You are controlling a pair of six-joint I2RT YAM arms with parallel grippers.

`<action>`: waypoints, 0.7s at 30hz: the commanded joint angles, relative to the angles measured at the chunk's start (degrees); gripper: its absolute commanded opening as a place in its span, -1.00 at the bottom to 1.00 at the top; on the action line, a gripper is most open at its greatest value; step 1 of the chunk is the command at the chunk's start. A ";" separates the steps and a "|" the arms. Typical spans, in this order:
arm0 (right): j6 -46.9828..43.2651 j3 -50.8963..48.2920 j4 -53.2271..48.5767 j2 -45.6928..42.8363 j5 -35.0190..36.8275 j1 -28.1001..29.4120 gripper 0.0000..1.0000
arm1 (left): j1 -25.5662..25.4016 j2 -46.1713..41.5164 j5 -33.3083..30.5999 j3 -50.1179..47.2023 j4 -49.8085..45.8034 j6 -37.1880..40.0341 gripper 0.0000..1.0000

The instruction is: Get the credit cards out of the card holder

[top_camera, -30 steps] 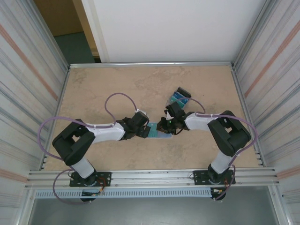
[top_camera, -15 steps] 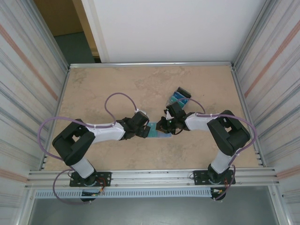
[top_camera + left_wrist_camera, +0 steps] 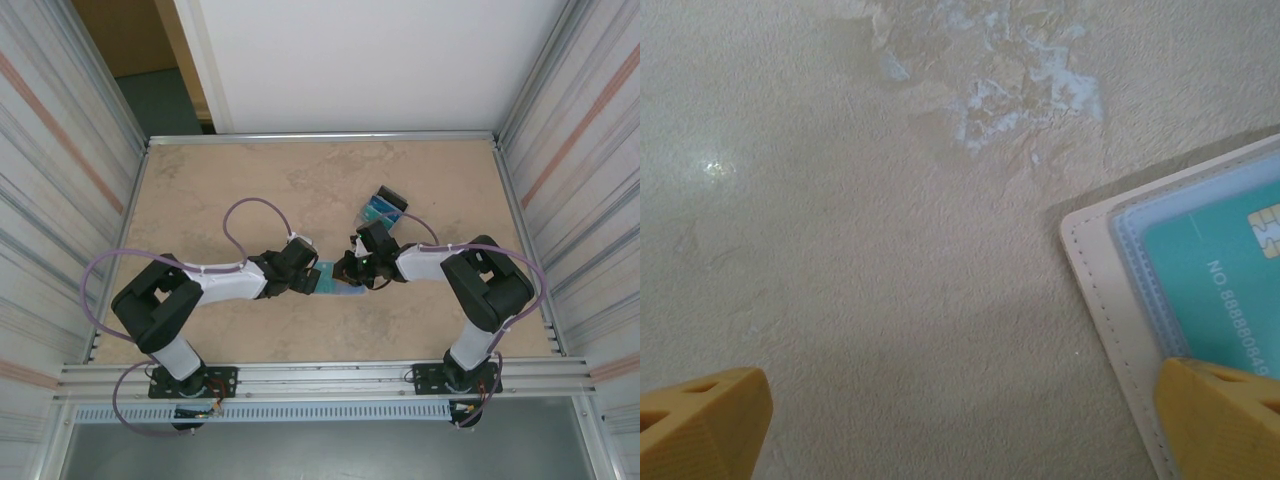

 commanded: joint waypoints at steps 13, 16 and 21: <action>2.81 -2.36 8.43 0.37 -5.92 0.16 -0.77 | -0.84 1.09 -0.38 0.22 -2.70 -1.10 0.98; 2.81 -2.53 8.60 0.65 -5.89 0.07 -0.85 | -0.92 1.18 -0.40 0.27 -2.69 -1.09 0.98; 2.81 -3.56 7.66 -0.05 -4.39 -0.74 -1.00 | -0.88 0.97 -0.99 0.43 -3.14 -1.10 0.98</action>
